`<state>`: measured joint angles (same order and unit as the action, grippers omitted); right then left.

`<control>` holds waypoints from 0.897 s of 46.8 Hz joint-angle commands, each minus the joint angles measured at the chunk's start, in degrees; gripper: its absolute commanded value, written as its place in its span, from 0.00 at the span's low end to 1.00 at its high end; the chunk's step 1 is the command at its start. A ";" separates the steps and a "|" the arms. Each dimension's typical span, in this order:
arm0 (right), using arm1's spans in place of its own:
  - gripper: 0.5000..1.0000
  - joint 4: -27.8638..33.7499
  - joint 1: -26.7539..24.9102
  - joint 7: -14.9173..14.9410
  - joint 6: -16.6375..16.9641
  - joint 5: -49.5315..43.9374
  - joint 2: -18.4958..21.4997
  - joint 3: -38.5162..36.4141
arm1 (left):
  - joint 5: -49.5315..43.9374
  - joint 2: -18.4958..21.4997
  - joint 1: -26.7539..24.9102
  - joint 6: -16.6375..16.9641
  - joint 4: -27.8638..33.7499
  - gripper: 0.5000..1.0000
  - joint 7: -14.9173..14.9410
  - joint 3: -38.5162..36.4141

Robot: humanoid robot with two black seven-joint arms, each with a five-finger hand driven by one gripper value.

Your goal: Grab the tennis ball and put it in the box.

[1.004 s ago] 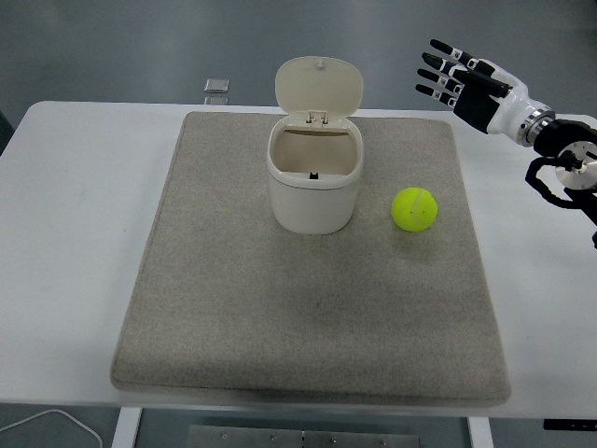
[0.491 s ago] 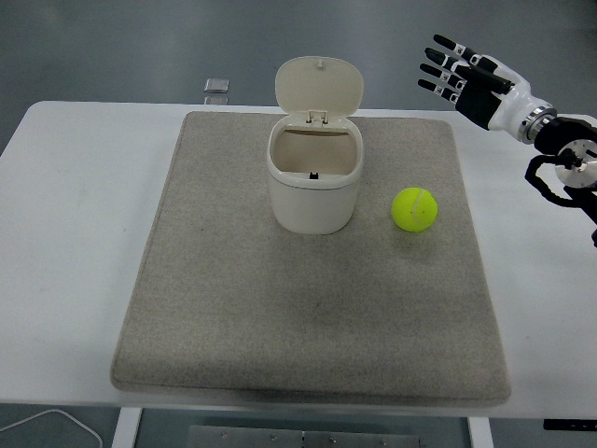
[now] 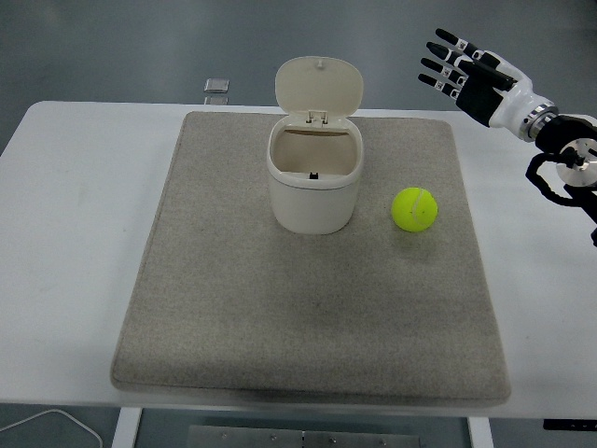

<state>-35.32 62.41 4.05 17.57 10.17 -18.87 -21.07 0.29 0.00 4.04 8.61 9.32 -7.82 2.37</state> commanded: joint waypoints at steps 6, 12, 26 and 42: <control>0.86 -0.10 -0.10 0.08 -0.08 -0.59 -0.02 0.33 | -0.02 0.00 0.00 0.00 0.00 0.99 -0.01 0.00; 0.86 -0.19 -0.01 0.08 0.10 -0.77 -0.02 0.50 | -0.02 0.00 0.00 0.00 0.00 0.99 0.08 0.00; 0.86 -0.28 0.43 0.08 0.28 -4.45 -0.11 1.20 | 0.07 0.00 0.00 0.00 0.00 0.99 -0.01 0.00; 0.86 -0.28 0.78 0.16 0.89 -14.29 -0.81 1.29 | -0.02 0.00 0.00 0.00 0.00 0.99 -0.01 0.00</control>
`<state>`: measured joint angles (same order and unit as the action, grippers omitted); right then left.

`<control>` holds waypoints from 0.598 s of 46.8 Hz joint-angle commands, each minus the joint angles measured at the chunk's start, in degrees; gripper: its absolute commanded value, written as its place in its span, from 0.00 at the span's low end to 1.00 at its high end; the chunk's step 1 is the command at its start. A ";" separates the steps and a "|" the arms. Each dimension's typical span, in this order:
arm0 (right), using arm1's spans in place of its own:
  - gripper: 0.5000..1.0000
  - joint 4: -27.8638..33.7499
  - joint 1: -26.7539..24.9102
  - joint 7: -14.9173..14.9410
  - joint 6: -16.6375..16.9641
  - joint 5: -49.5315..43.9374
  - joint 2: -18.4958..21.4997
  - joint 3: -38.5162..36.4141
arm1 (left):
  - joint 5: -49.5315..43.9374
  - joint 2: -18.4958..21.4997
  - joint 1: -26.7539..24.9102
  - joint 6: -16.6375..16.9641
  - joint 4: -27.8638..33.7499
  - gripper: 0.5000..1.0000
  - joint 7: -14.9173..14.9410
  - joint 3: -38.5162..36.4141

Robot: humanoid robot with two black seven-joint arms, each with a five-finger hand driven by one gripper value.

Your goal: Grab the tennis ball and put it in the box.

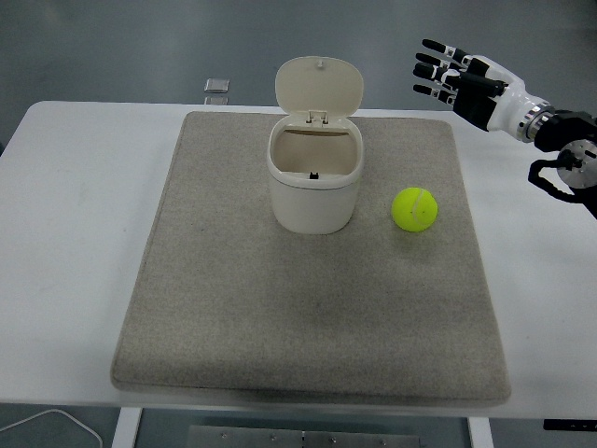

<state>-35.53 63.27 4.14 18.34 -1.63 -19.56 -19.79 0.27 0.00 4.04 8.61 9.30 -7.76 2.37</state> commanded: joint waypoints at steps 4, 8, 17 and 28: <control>0.86 -0.07 0.01 1.40 0.20 -5.74 -0.39 0.10 | -0.01 0.00 0.00 0.00 0.01 0.99 -0.06 0.00; 0.86 -0.15 0.09 1.93 0.21 -9.70 -0.74 0.54 | -0.01 0.00 0.00 0.00 0.01 0.99 0.03 0.00; 0.86 -1.47 2.38 2.89 0.99 -16.64 -1.70 4.84 | 0.08 0.00 0.00 0.00 0.01 0.99 0.03 0.00; 0.86 -1.56 5.19 6.58 3.37 -23.41 -4.25 10.91 | 0.00 0.00 -0.09 0.00 0.01 0.99 0.03 0.00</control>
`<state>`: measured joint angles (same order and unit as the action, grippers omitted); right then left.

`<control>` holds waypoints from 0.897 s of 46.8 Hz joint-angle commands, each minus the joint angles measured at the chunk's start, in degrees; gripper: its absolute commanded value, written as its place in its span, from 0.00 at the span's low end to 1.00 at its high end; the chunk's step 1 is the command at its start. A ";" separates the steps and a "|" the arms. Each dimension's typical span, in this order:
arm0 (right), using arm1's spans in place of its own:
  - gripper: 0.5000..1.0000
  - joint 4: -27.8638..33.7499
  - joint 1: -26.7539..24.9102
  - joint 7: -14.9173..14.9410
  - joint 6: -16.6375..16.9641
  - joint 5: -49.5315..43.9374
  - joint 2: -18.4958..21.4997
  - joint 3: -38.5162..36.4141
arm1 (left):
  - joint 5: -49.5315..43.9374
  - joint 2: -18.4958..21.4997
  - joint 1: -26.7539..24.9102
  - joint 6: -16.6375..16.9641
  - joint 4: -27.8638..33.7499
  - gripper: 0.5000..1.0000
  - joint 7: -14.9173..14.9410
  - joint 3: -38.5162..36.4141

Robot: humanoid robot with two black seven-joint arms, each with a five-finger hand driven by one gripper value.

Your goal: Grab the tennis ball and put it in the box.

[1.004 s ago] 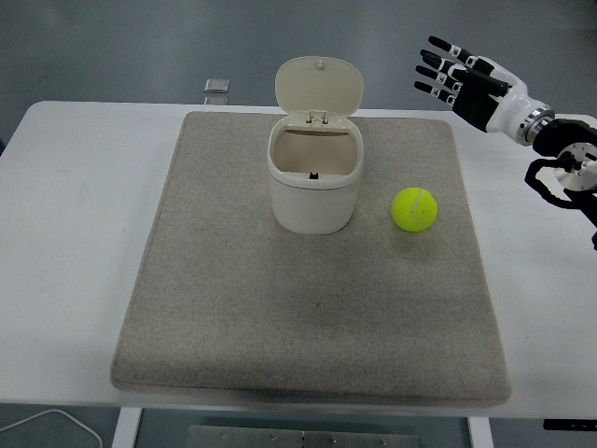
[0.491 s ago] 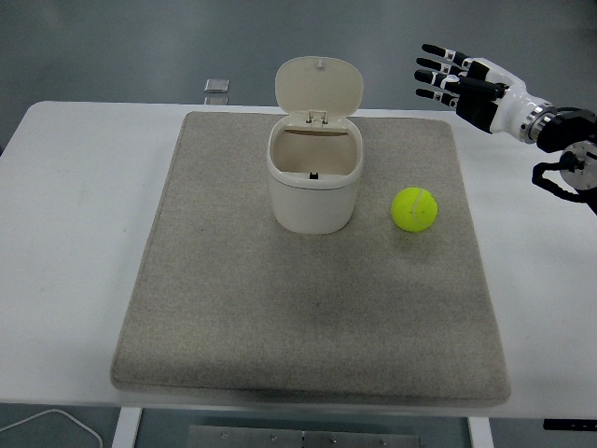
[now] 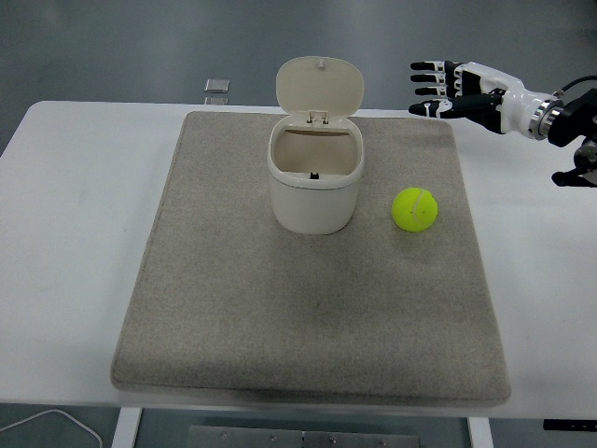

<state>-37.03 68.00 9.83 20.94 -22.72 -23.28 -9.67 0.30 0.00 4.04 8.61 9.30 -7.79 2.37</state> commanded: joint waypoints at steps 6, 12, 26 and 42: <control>0.86 -0.06 0.46 3.70 2.97 -8.12 -1.86 0.97 | -0.04 0.00 0.00 0.00 0.02 0.99 -0.03 0.00; 0.86 -0.85 0.46 5.99 4.02 -14.01 -2.30 0.97 | -0.04 0.00 0.00 0.00 0.02 0.99 -0.03 0.00; 0.85 -6.92 1.25 10.99 4.11 -25.52 -4.41 3.95 | -0.04 0.00 0.00 0.00 0.02 0.99 -0.03 0.00; 0.85 -9.99 1.43 17.24 3.23 -39.23 -5.73 5.62 | -0.04 0.00 0.00 0.00 0.02 0.99 0.06 0.00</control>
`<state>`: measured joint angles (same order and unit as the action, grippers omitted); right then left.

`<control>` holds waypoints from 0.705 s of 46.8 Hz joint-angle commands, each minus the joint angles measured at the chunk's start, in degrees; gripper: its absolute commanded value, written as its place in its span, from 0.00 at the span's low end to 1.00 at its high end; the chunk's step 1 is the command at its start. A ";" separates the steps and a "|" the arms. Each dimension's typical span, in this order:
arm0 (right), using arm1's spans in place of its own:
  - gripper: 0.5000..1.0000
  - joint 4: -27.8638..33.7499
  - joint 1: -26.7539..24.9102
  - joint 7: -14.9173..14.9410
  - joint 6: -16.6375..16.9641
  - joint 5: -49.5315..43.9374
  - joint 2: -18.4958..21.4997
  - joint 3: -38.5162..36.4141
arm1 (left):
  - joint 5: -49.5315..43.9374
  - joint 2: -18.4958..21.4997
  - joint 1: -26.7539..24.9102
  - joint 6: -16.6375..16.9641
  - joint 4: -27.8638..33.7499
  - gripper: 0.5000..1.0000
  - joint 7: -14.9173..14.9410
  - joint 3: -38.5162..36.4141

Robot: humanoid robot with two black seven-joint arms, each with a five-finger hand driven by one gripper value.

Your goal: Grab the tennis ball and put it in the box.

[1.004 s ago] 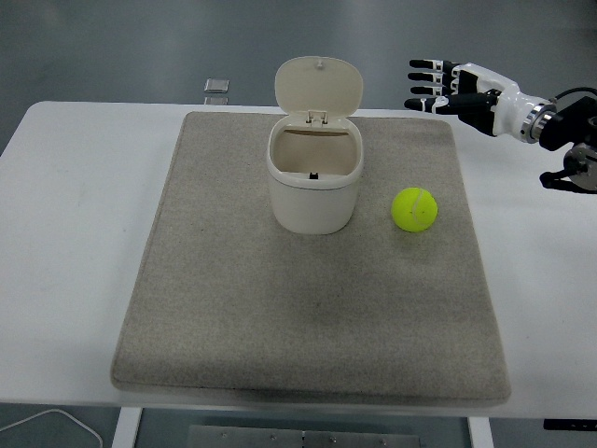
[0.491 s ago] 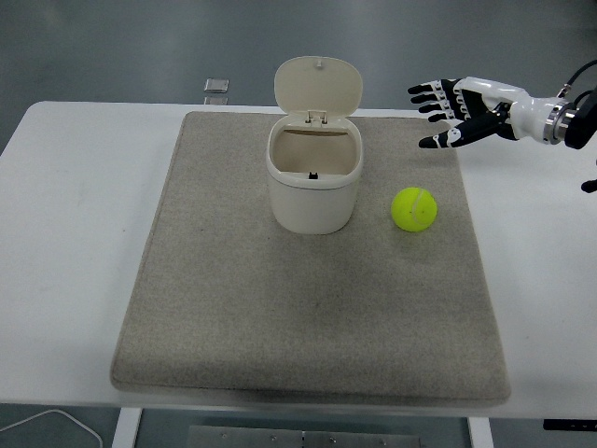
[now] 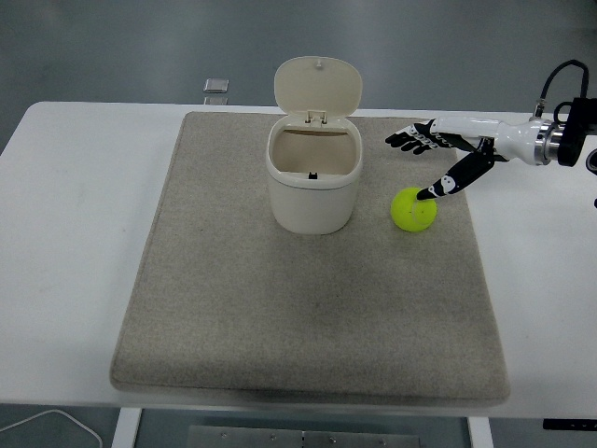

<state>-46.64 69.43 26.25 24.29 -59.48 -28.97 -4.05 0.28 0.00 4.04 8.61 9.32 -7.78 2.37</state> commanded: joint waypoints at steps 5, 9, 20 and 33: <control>0.85 -1.08 0.01 1.70 -1.87 -6.87 -0.21 0.18 | -0.02 0.00 0.00 0.00 0.00 0.99 -0.05 0.00; 0.85 -2.14 0.01 2.75 -3.01 -10.13 -0.39 1.23 | -0.02 0.00 0.00 0.00 0.00 0.99 -0.05 0.00; 0.84 -2.75 -0.17 3.28 -8.11 -13.56 -0.04 4.92 | -0.02 0.00 0.00 0.00 -0.09 0.99 0.04 0.00; 0.83 -2.67 -0.78 3.72 -10.66 -14.70 0.40 6.24 | -0.02 0.00 -0.08 0.00 0.00 0.99 -0.05 0.00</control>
<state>-49.33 68.79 29.96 14.07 -74.09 -28.76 2.19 0.27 0.00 4.04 8.61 9.31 -7.78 2.37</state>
